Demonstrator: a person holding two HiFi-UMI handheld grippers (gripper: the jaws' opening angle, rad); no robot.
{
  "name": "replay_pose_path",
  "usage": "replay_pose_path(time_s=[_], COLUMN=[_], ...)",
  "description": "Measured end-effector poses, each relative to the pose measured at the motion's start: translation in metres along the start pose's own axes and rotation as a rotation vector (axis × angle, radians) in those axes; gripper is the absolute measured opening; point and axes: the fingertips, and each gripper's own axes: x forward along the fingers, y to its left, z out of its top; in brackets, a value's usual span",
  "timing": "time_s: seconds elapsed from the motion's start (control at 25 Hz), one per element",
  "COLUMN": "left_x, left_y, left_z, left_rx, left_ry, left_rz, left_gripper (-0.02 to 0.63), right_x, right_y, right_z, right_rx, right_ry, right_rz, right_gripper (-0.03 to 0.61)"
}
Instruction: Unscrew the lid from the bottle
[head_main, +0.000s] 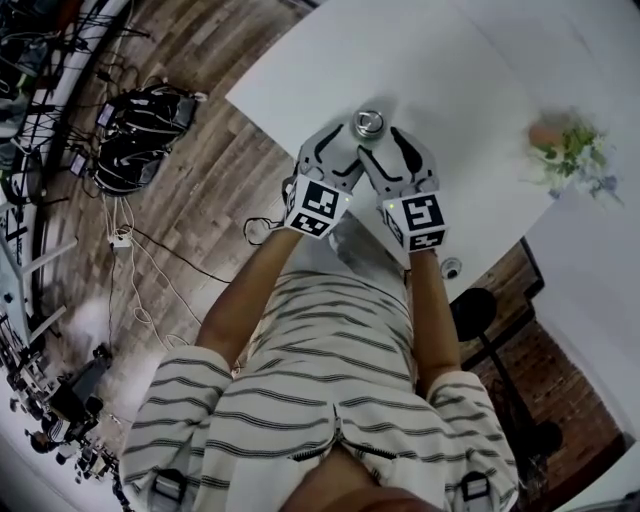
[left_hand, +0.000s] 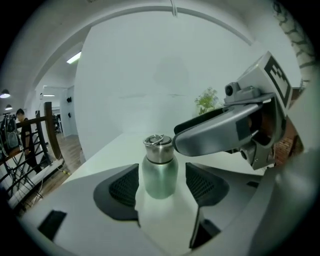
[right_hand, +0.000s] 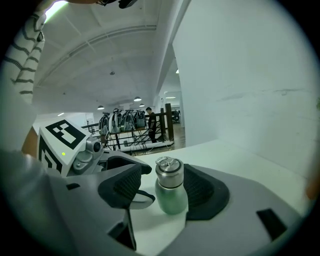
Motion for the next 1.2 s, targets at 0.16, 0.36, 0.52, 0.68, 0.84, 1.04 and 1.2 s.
replay_pose_path(time_s=[0.16, 0.36, 0.52, 0.68, 0.84, 1.04, 1.2], left_x=[0.013, 0.023, 0.03, 0.039, 0.043, 0.044, 0.044], left_y=[-0.001, -0.001, 0.001, 0.0, -0.001, 0.003, 0.003], left_z=[-0.006, -0.007, -0.007, -0.006, -0.005, -0.005, -0.006], left_rx=[0.026, 0.065, 0.091, 0.118, 0.129, 0.14, 0.137], left_ry=[0.005, 0.013, 0.017, 0.017, 0.017, 0.011, -0.001], left_rz=[-0.049, -0.095, -0.143, -0.163, -0.164, -0.146, -0.135], left_gripper=[0.313, 0.334, 0.336, 0.336, 0.322, 0.302, 0.305], right_x=[0.01, 0.02, 0.026, 0.031, 0.035, 0.038, 0.037], right_y=[-0.004, -0.009, -0.012, -0.016, -0.013, -0.012, -0.013], right_z=[-0.003, -0.005, -0.008, -0.002, -0.002, -0.002, -0.003], right_rx=[-0.029, -0.059, -0.079, -0.092, -0.095, -0.121, -0.137], right_ry=[0.019, 0.046, 0.08, 0.059, 0.055, 0.072, 0.084], right_rz=[0.028, 0.049, 0.065, 0.066, 0.078, 0.066, 0.075], right_gripper=[0.27, 0.288, 0.29, 0.284, 0.259, 0.241, 0.241])
